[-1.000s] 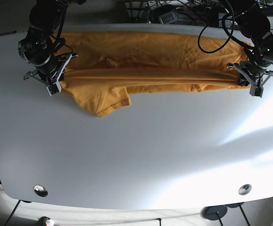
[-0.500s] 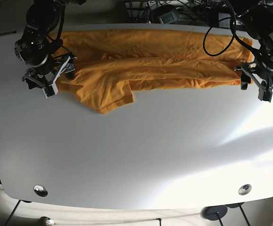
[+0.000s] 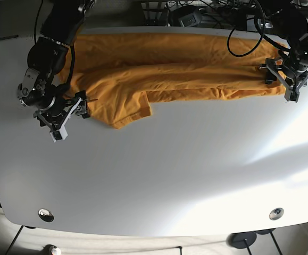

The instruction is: Fold the T-shirt properly

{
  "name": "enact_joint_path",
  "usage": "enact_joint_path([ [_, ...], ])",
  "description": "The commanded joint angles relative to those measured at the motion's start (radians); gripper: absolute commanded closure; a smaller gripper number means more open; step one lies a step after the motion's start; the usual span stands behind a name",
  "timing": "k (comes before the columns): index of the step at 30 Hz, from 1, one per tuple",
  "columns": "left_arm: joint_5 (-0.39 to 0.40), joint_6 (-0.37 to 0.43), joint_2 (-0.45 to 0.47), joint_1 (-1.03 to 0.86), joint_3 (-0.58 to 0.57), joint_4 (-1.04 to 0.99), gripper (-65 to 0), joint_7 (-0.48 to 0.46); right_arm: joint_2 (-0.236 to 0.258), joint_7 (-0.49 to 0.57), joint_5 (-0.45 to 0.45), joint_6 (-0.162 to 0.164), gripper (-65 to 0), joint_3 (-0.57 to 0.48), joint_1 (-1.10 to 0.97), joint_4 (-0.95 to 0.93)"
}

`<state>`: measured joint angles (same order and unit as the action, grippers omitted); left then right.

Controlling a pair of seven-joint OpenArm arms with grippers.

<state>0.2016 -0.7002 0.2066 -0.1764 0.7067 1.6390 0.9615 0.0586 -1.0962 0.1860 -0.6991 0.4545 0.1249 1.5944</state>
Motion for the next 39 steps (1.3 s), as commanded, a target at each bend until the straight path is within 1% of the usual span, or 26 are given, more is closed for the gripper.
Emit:
enact_joint_path([
  [1, 0.008, 0.002, 0.014, 0.001, 0.001, 0.0, -38.5, -0.059, -0.003, 0.057, 0.017, 0.001, -52.5, -0.038, 0.042, -0.061],
  [3, 0.008, 0.002, 0.015, 0.001, 0.001, -0.013, -38.5, -0.06, -0.007, 0.092, 0.017, 0.001, -52.5, -0.073, 0.045, -0.102],
  [6, 0.008, 0.002, 0.015, 0.001, 0.0, -0.009, -38.5, -0.06, -0.009, 0.106, 0.027, 0.001, -52.5, -0.13, 0.042, -0.141],
  [8, 0.008, 0.002, 0.015, 0.001, 0.0, -0.01, -38.5, -0.06, -0.012, 0.132, 0.03, 0.001, -52.5, -0.13, 0.04, -0.185],
  [10, 0.009, 0.002, 0.012, 0.001, 0.0, -0.009, -38.5, -0.06, -0.027, 0.173, 0.027, 0.001, -52.5, -0.13, 0.04, -0.217],
  [12, 0.008, 0.002, 0.012, 0.001, 0.0, -0.01, -38.5, -0.06, -0.029, 0.187, 0.022, 0.001, -52.0, -0.132, 0.04, -0.245],
  [14, 0.009, 0.002, 0.014, 0.001, 0.0, -0.01, -38.5, -0.06, -0.029, 0.189, 0.028, 0.001, -41.7, -0.132, 0.042, -0.254],
  [16, 0.008, 0.002, 0.014, 0.001, 0.0, -0.01, -38.5, -0.06, -0.03, 0.189, 0.03, 0.001, -24.9, -0.132, 0.04, -0.253],
  [17, 0.008, 0.002, 0.014, 0.002, 0.0, -0.012, -38.5, -0.06, -0.03, 0.189, 0.03, 0.001, -12.0, -0.132, 0.04, -0.253],
  [18, 0.008, 0.002, 0.014, 0.004, 0.0, -0.012, -38.5, -0.06, -0.03, 0.189, 0.03, 0.001, -4.8, -0.132, 0.04, -0.253],
  [19, 0.008, 0.002, 0.014, 0.005, 0.0, -0.012, -38.5, -0.06, -0.03, 0.189, 0.03, 0.001, -1.7, -0.132, 0.04, -0.25],
  [20, 0.008, 0.002, 0.014, 0.005, 0.0, -0.012, -38.5, -0.06, -0.03, 0.187, 0.03, 0.001, -2.2, -0.132, 0.04, -0.233],
  [22, 0.008, 0.002, 0.014, 0.005, -0.002, -0.013, -38.5, -0.06, -0.03, 0.179, 0.031, 0.001, -1.9, -0.132, 0.012, -0.141],
  [24, 0.006, 0.002, 0.014, 0.005, -0.002, -0.013, -38.5, -0.06, -0.033, 0.103, 0.031, 0.001, -1.9, -0.128, -0.009, -0.004],
  [25, 0.006, 0.002, 0.014, 0.007, -0.002, -0.013, -38.5, -0.06, -0.041, 0.067, 0.031, 0.001, -1.9, -0.125, -0.029, 0.048],
  [26, 0.006, 0.002, 0.014, 0.007, -0.002, -0.013, -38.5, -0.06, -0.053, 0.035, 0.031, 0.001, -1.9, -0.125, -0.064, 0.14],
  [29, 0.006, 0.002, 0.014, 0.008, -0.003, -0.013, -38.5, -0.06, -0.062, -0.015, 0.031, 0.001, -1.9, -0.125, -0.147, 0.324],
  [31, 0.006, 0.002, 0.014, 0.008, -0.003, -0.015, -38.5, -0.06, -0.092, -0.058, 0.03, 0.001, -1.9, -0.122, -0.198, 0.418],
  [33, 0.006, 0.002, 0.015, 0.008, -0.003, -0.024, -38.5, -0.06, -0.115, -0.077, 0.03, 0.001, -1.9, -0.089, -0.244, 0.446],
  [34, 0.006, 0.002, 0.015, 0.008, -0.003, -0.046, -38.5, -0.06, -0.125, -0.074, 0.03, 0.001, -1.9, -0.052, -0.27, 0.446],
  [36, 0.006, 0.002, 0.018, 0.01, -0.003, -0.072, -38.5, -0.062, -0.128, -0.072, 0.03, 0.001, -1.9, -0.018, -0.302, 0.442],
  [37, 0.008, 0.002, 0.035, 0.01, -0.003, -0.079, -38.5, -0.062, -0.13, -0.071, 0.03, 0.001, -2.1, -0.003, -0.319, 0.438],
  [39, 0.009, 0.002, 0.04, 0.01, -0.003, -0.082, -38.5, -0.062, -0.125, -0.069, 0.03, 0.001, -4.1, 0.02, -0.327, 0.438],
])
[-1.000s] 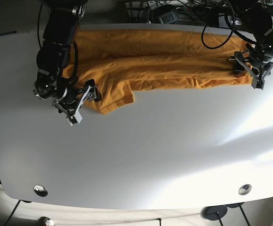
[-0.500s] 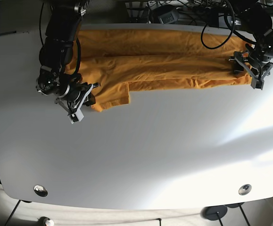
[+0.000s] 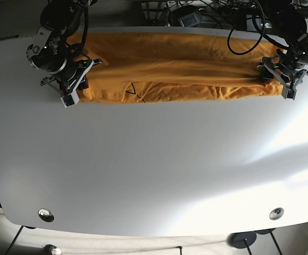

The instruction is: Fold the T-shirt properly

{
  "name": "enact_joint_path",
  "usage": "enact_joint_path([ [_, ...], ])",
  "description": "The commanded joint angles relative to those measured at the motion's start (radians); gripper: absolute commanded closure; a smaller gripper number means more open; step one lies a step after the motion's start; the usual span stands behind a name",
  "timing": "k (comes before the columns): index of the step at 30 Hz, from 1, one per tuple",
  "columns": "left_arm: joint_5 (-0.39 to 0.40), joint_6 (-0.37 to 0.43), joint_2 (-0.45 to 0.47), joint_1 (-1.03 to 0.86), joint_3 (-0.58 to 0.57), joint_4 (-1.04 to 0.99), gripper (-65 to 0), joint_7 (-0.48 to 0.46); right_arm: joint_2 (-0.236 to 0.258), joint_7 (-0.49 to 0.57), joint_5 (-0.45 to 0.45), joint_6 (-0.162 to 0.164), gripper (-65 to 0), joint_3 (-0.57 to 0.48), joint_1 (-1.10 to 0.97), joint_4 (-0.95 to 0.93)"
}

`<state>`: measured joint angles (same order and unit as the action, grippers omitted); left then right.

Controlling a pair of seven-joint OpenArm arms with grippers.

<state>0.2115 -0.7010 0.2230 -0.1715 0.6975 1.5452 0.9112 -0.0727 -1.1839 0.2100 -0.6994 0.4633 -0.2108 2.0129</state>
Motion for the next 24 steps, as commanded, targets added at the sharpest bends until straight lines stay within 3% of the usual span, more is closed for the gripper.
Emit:
enact_joint_path([
  [1, 0.001, 0.003, 0.023, 0.005, 0.006, 0.011, -38.5, -0.011, 0.007, 0.025, 0.004, 0.001, -7.1, 0.028, 0.009, 0.016],
  [3, 0.001, 0.003, 0.025, 0.005, 0.006, 0.015, -38.5, -0.011, 0.009, 0.062, 0.004, 0.001, -20.6, 0.074, -0.008, 0.004],
  [4, 0.001, 0.003, 0.025, 0.005, 0.006, 0.018, -38.5, -0.011, 0.011, 0.086, 0.004, 0.001, -32.2, 0.101, -0.012, 0.006],
  [6, 0.004, 0.003, 0.025, 0.005, 0.006, 0.031, -38.5, -0.011, 0.018, 0.108, 0.004, 0.001, -48.0, 0.124, -0.016, 0.007],
  [8, 0.006, 0.003, 0.022, 0.007, 0.009, 0.074, -38.5, -0.011, 0.029, 0.111, 0.024, 0.001, -57.7, 0.13, -0.019, 0.013],
  [9, 0.007, 0.003, 0.022, 0.007, 0.008, 0.103, -38.5, -0.011, 0.032, 0.109, 0.061, 0.001, -58.2, 0.131, -0.022, 0.013],
  [12, 0.088, 0.003, 0.02, 0.002, 0.008, 0.194, -38.5, -0.008, 0.066, 0.108, 0.239, 0.001, -58.2, 0.122, -0.066, 0.015],
  [14, 0.148, 0.003, 0.02, -0.004, 0.008, 0.252, -38.5, -0.008, 0.096, 0.106, 0.363, 0.001, -58.2, 0.062, -0.098, 0.01],
  [17, 0.167, 0.003, 0.02, -0.052, -0.003, 0.297, -38.5, -0.008, 0.158, 0.109, 0.409, 0.001, -58.0, -0.077, -0.124, 0.006],
  [20, 0.165, 0.003, 0.02, -0.116, -0.043, 0.291, -38.5, -0.008, 0.133, 0.114, 0.306, 0.001, -42.6, -0.102, -0.14, -0.03],
  [24, 0.167, 0.003, 0.023, -0.139, -0.04, 0.168, -38.5, -0.013, 0.121, 0.18, 0.161, 0.001, -7.9, -0.107, -0.14, -0.119],
])
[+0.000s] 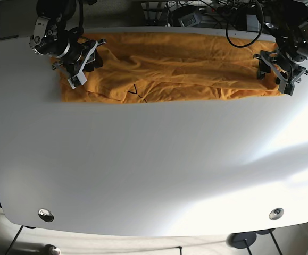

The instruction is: Fold the T-shirt properly

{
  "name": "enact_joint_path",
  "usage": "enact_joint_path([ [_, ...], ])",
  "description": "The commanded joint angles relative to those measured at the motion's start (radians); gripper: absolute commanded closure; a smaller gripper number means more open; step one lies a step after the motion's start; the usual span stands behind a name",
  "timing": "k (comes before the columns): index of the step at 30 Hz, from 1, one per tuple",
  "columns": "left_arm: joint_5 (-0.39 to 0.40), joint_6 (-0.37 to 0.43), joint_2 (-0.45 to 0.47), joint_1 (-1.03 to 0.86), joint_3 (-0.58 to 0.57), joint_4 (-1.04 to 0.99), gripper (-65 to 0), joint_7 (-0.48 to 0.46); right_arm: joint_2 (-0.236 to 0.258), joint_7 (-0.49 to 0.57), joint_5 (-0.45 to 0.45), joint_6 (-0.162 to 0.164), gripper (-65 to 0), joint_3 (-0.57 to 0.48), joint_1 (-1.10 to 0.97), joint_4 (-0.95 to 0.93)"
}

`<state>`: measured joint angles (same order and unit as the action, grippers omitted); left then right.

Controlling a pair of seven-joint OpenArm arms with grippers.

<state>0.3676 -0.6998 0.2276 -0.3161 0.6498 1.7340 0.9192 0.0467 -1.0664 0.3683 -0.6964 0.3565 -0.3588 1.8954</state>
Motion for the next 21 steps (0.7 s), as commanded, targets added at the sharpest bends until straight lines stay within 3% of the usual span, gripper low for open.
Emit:
enact_joint_path([
  [1, 0.011, 0.002, 0.02, 0.008, 0.02, -0.07, -38.3, -0.021, 0.002, 0.091, -0.035, -0.002, -5.7, 0.0, 0.01, -0.044],
  [5, 0.003, 0.002, 0.04, 0.062, 0.032, -0.205, -38.3, -0.071, 0.009, 0.177, -0.101, -0.002, -8.7, 0.008, 0.05, -0.145],
  [8, -0.045, 0.002, 0.059, 0.11, -0.051, -0.294, -38.3, -0.163, 0.026, 0.219, -0.139, -0.002, -8.7, 0.009, 0.126, -0.237],
  [11, -0.089, 0.002, 0.063, 0.199, -0.083, -0.392, -38.3, -0.176, 0.063, 0.285, -0.15, -0.002, -8.9, 0.009, 0.235, -0.365],
  [15, -0.091, 0.002, 0.065, 0.309, -0.081, -0.487, -38.3, -0.173, 0.106, 0.288, -0.15, -0.002, -8.7, 0.009, 0.343, -0.466],
  [17, -0.088, 0.002, 0.065, 0.32, -0.08, -0.441, -38.3, -0.163, 0.115, 0.283, -0.142, -0.002, -8.7, 0.008, 0.355, -0.452],
  [19, -0.084, 0.002, 0.06, 0.323, -0.058, -0.355, -38.3, -0.094, 0.115, 0.282, -0.15, -0.002, -8.7, 0.005, 0.36, -0.415],
  [21, 0.014, 0.002, 0.059, 0.324, 0.041, -0.237, -38.7, 0.028, 0.112, 0.28, -0.147, -0.002, -8.7, 0.002, 0.36, -0.406],
])
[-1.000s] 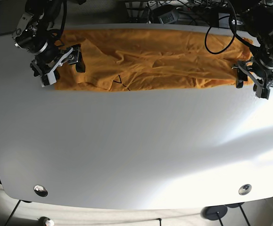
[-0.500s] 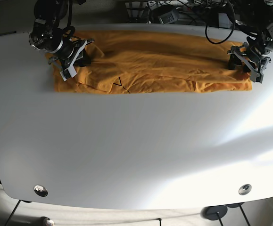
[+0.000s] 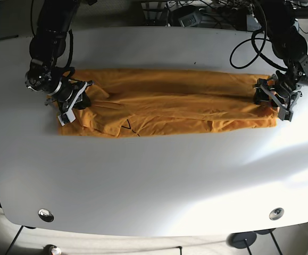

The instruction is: Fold the T-shirt properly

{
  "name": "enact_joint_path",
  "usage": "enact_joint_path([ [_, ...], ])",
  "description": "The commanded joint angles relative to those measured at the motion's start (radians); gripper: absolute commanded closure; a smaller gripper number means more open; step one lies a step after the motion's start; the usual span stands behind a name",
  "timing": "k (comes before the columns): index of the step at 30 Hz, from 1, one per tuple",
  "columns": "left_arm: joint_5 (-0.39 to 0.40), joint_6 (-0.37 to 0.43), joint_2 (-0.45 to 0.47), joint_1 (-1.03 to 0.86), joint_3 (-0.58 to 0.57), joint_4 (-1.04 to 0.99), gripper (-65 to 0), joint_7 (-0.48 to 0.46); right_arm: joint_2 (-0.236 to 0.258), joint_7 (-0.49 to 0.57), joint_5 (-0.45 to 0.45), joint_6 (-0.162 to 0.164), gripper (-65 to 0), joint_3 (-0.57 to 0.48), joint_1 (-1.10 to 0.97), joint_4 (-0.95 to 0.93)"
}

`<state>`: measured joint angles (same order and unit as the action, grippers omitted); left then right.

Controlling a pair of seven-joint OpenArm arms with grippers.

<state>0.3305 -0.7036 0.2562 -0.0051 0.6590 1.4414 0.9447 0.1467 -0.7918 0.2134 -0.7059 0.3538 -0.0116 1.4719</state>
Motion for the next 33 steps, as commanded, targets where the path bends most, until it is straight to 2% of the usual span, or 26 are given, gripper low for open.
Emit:
enact_joint_path([
  [1, 0.092, 0.005, 0.03, 0.014, 0.058, 0.074, -39.0, 0.035, 0.011, 0.005, 0.007, 0.008, -8.7, 0.004, 0.012, 0.013],
  [3, 0.173, 0.005, 0.044, 0.024, 0.109, 0.08, -41.3, 0.081, 0.011, 0.005, 0.014, 0.008, -8.7, 0.004, 0.011, 0.017],
  [5, 0.193, 0.005, 0.061, 0.044, 0.141, 0.052, -48.5, 0.086, 0.009, 0.005, 0.014, 0.008, -8.7, 0.004, 0.011, 0.014],
  [6, 0.198, 0.005, 0.065, 0.046, 0.143, 0.015, -50.0, 0.086, 0.009, 0.005, 0.014, 0.008, -8.7, 0.004, 0.011, 0.014],
  [13, 0.328, 0.005, 0.108, 0.06, 0.14, -0.265, -50.0, 0.078, 0.009, 0.007, 0.014, 0.008, -8.7, 0.004, 0.009, 0.017],
  [22, 0.327, 0.005, 0.074, 0.086, 0.045, -0.321, -49.0, 0.078, 0.008, 0.007, 0.014, 0.008, -8.7, 0.004, 0.009, 0.017],
  [24, 0.327, 0.005, 0.074, 0.089, 0.034, -0.345, -39.2, 0.078, 0.008, 0.007, 0.014, 0.008, -8.7, 0.006, 0.009, 0.017],
  [26, 0.327, 0.005, 0.076, 0.09, 0.031, -0.367, -14.6, 0.076, 0.008, 0.008, 0.014, 0.008, -8.7, 0.011, 0.009, 0.017],
  [27, 0.327, 0.005, 0.076, 0.09, 0.029, -0.357, -8.2, 0.076, 0.008, 0.01, 0.014, 0.008, -8.7, 0.011, 0.009, 0.017],
  [28, 0.327, 0.005, 0.078, 0.09, 0.029, -0.328, -5.0, 0.076, 0.008, 0.01, 0.014, 0.008, -8.7, 0.011, 0.009, 0.017],
  [31, 0.325, 0.005, 0.073, 0.08, 0.031, -0.152, -4.6, 0.084, -0.009, 0.01, 0.014, 0.008, -8.7, 0.012, 0.009, 0.017],
  [33, 0.325, 0.005, 0.055, 0.035, -0.014, -0.012, -4.4, 0.084, -0.014, 0.01, 0.014, 0.008, -8.7, 0.012, 0.009, 0.017],
])
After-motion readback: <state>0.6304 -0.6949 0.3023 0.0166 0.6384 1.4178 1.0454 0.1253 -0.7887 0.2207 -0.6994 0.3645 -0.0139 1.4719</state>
